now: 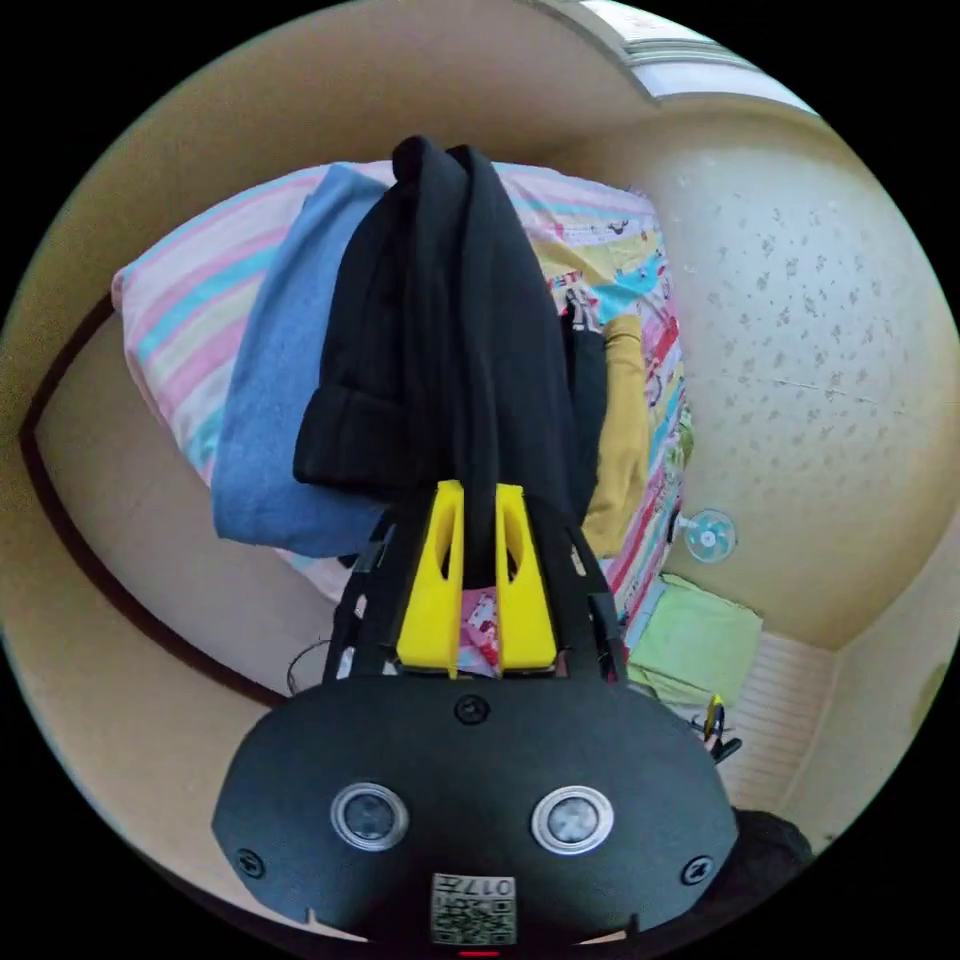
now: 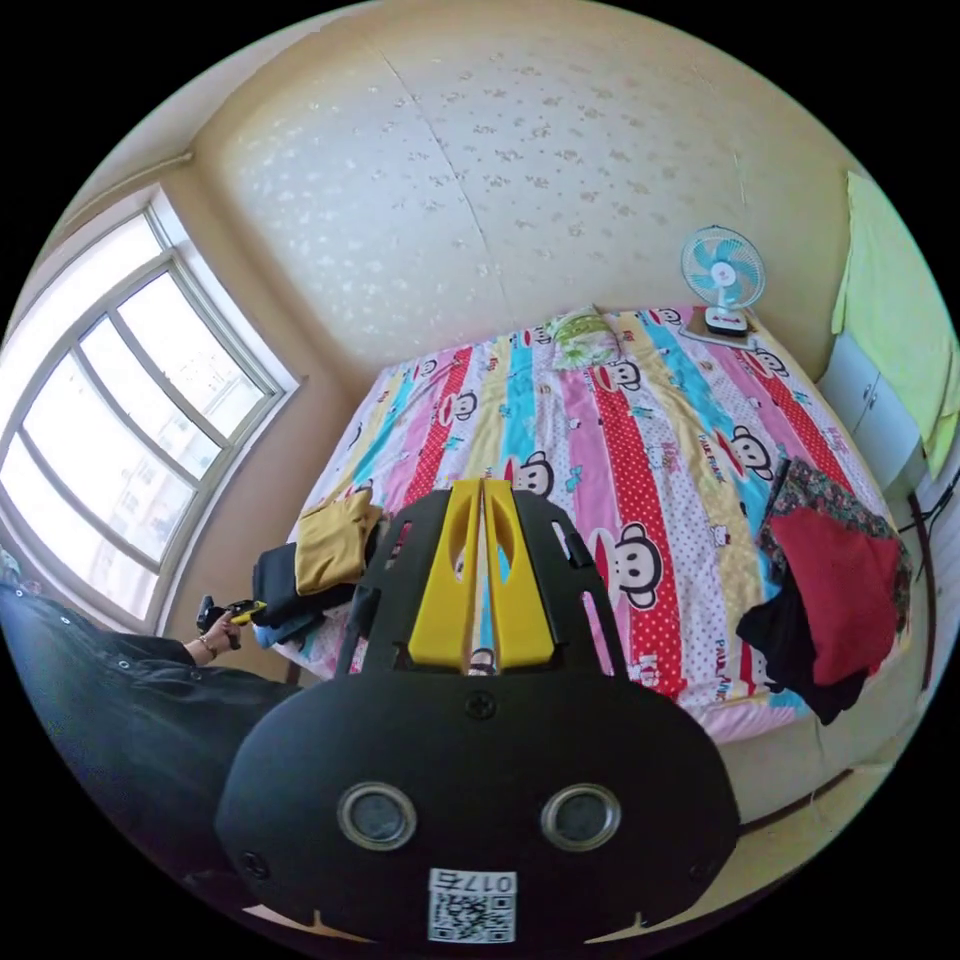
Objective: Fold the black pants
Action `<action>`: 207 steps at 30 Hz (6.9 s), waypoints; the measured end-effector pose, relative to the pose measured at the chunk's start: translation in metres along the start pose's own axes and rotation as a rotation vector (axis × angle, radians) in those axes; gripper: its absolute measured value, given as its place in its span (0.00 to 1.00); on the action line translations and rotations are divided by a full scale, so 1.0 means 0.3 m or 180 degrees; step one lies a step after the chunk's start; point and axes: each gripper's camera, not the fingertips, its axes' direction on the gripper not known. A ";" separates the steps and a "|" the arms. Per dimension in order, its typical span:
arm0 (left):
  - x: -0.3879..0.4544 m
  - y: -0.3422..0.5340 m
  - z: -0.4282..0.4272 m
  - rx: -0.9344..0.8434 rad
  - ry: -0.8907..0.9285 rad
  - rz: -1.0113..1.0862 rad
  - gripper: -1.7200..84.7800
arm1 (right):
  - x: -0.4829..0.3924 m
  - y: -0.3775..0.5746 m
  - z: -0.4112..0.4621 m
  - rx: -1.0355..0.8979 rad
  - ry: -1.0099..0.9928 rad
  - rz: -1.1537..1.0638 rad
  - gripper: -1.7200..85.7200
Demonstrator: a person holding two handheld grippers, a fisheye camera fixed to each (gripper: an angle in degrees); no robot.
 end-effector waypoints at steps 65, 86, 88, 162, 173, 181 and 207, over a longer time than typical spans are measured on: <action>-0.613 1.144 0.089 -0.0407 0.0312 0.0027 0.22 | -1.177 0.458 1.421 -0.1992 -0.2151 -0.3083 0.05; 1.186 1.229 -0.974 0.1189 0.3187 0.4677 0.09 | -0.345 -0.566 -0.670 0.1865 -0.3630 -0.2693 0.06; 1.322 1.233 -1.045 0.1266 0.3335 0.4456 0.09 | -0.258 -0.692 -0.752 0.1911 -0.3125 -0.2091 0.06; 2.091 1.433 0.347 -0.2622 -0.0034 0.2613 0.02 | 1.982 -0.329 -1.045 -0.0623 -0.1955 0.2267 0.17; 2.163 1.641 0.257 -0.2536 0.0560 0.2912 0.02 | 2.301 -1.033 -0.529 -0.0860 -0.1844 0.1859 0.21; 1.788 1.477 0.293 -0.2569 0.1378 0.1957 0.02 | 2.331 -1.197 -0.216 -0.0624 -0.1542 0.1971 0.15; 0.881 0.993 0.208 -0.2114 -0.0414 0.1336 0.09 | 1.500 -0.282 -0.080 -0.1779 -0.1005 -0.0107 0.13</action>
